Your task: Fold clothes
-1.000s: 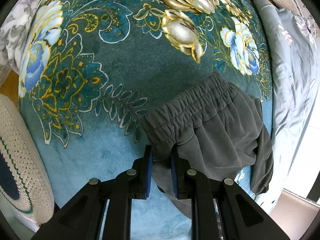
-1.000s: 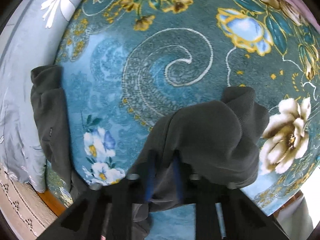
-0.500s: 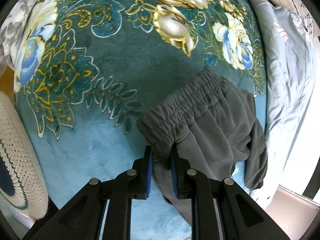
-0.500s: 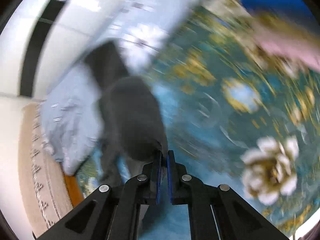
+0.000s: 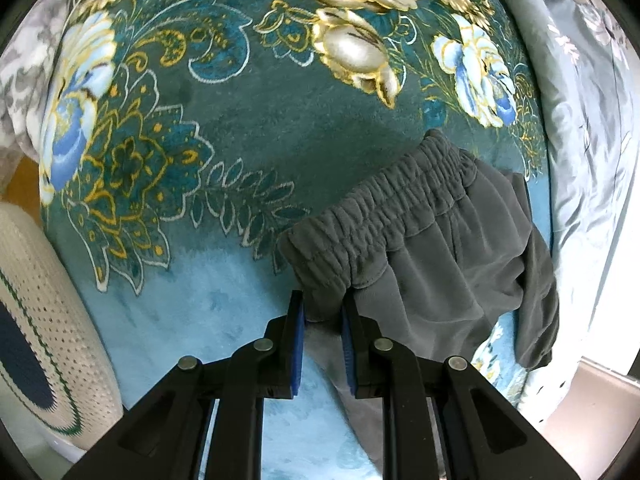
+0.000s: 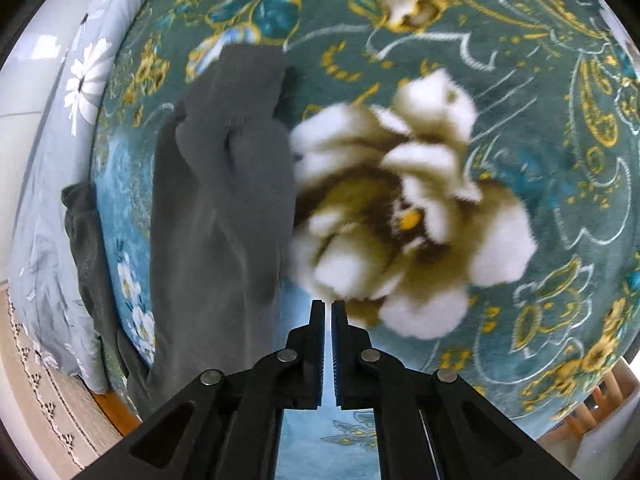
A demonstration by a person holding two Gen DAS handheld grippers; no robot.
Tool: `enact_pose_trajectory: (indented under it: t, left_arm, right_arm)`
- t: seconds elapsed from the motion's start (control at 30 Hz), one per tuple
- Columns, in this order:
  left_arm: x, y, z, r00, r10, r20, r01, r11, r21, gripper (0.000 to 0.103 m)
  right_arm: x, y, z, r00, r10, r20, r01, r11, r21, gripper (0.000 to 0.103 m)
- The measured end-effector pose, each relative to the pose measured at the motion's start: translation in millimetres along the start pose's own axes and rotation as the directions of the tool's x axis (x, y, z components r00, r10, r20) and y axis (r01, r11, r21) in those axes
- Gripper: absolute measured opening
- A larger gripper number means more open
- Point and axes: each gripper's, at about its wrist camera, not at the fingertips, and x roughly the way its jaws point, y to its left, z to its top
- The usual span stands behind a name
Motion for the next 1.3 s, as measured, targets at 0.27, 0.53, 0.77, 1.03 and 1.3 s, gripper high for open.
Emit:
enact_pose_trajectory:
  t: [0.27, 0.53, 0.77, 1.03, 1.3]
  left_arm:
    - [5.1, -0.2, -2.2, 1.0, 0.029, 0.001, -0.029, 0.999, 0.019, 0.017]
    - [5.5, -6.7, -0.8, 0.998, 0.064, 0.003, -0.064, 0.997, 0.035, 0.017]
    - [-5.8, -12.8, -2.5, 0.995, 0.091, 0.029, -0.093, 0.993, 0.075, 0.017]
    - [-18.7, -15.2, -8.4, 0.983, 0.151, 0.109, -0.169, 0.968, 0.184, 0.015]
    - [12.4, 6.8, -11.5, 0.949, 0.289, 0.13, -0.312, 0.92, 0.236, 0.015]
  right_arm:
    - [-14.9, 4.9, 43.6, 0.984, 0.149, 0.095, -0.157, 0.985, 0.077, 0.06]
    - [19.1, 27.4, 65.6, 0.989, 0.126, 0.075, -0.135, 0.981, 0.139, 0.059]
    - [-6.6, 45.7, 61.0, 0.988, 0.128, 0.084, -0.132, 0.99, 0.046, 0.009]
    - [-29.1, -3.7, 30.9, 0.995, 0.052, 0.082, -0.049, 0.998, -0.032, 0.008]
    - [-6.9, -54.9, 14.8, 0.999, -0.034, 0.032, 0.034, 0.999, 0.018, 0.008]
